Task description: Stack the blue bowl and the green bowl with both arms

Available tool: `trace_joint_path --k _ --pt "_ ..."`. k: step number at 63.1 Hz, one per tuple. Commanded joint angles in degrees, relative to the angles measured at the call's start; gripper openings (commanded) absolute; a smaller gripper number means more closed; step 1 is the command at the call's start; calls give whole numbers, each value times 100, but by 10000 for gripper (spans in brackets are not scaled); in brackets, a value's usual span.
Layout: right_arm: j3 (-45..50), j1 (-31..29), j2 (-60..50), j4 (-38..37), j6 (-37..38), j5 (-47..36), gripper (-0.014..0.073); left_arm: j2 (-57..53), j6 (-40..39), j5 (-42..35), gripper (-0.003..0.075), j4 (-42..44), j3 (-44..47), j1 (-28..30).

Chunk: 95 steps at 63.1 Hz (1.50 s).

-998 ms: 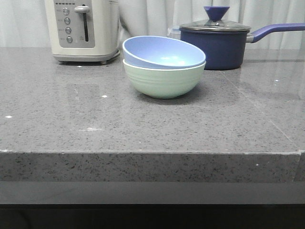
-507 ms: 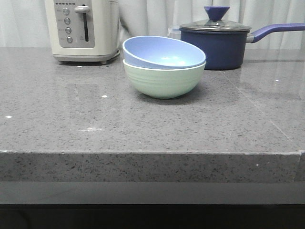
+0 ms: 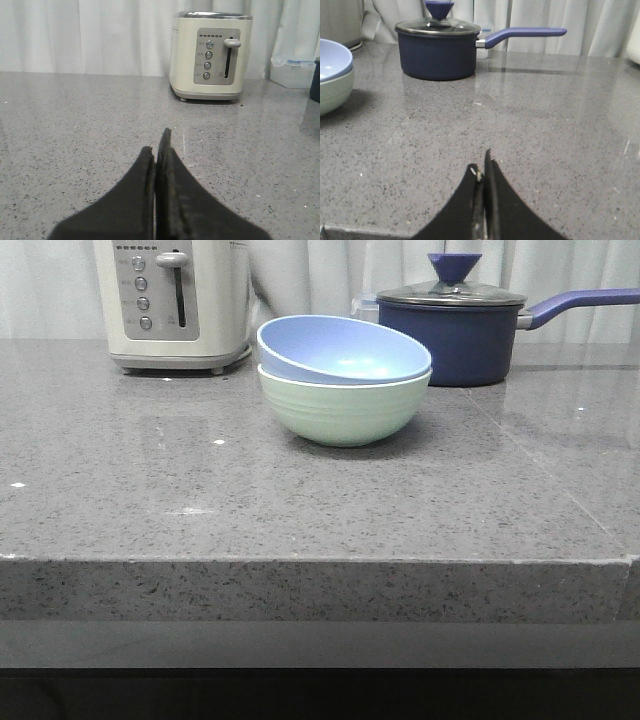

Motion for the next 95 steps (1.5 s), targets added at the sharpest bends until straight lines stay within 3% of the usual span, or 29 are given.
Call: trace_joint_path --k 1,95 --pt "-29 -49 -113 27 -66 -645 -63 -91 -15 -418 -20 -7 38 -31" --pt "-29 -243 -113 27 -66 -735 -63 -91 -15 -418 -20 -7 38 -31"
